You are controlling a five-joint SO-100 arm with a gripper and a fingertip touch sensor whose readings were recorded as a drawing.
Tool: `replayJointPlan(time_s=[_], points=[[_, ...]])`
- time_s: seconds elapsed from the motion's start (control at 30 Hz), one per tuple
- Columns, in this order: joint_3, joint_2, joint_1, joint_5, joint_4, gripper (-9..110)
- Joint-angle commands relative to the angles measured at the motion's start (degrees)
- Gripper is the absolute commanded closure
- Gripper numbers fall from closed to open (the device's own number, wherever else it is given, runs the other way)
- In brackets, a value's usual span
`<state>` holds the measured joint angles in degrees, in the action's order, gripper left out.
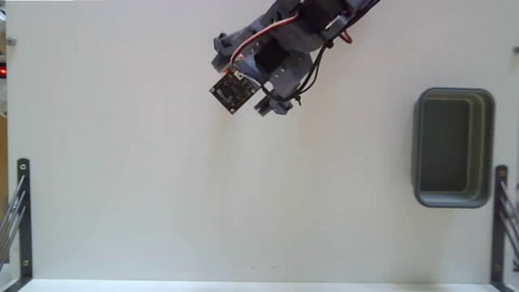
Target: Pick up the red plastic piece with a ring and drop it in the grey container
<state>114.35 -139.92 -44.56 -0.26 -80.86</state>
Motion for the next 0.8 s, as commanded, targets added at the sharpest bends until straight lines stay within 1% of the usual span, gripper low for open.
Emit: replayJointPlan(time_s=[0.0, 0.77], points=[[0.2, -2.2, -2.5, 0.3, -1.1, -9], [0.2, -2.2, -11.5, 0.3, -1.1, -9]])
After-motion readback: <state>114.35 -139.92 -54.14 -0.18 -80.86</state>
